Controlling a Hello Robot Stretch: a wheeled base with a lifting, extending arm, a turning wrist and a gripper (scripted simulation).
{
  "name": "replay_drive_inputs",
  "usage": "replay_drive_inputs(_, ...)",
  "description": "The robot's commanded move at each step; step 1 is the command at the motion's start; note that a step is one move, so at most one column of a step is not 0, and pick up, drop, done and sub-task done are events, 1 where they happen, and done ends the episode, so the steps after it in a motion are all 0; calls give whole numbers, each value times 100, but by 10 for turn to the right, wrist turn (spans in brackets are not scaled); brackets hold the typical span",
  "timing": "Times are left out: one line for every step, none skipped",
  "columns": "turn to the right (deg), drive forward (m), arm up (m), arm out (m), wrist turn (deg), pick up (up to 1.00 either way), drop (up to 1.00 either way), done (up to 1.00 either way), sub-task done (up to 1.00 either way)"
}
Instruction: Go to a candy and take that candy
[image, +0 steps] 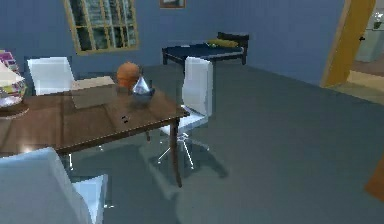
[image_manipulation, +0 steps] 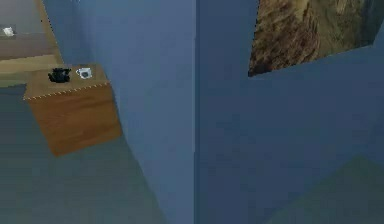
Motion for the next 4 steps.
replay_drive_inputs(270, 0, 0, 0, 0, 0, 0, 0, 0)
replay_drive_inputs(0, 30, 0, 0, 0, 0, 0, 0, 0)
replay_drive_inputs(60, 0, 0, 0, 0, 0, 0, 0, 0)
replay_drive_inputs(0, 100, 0, 0, 0, 0, 0, 0, 0)
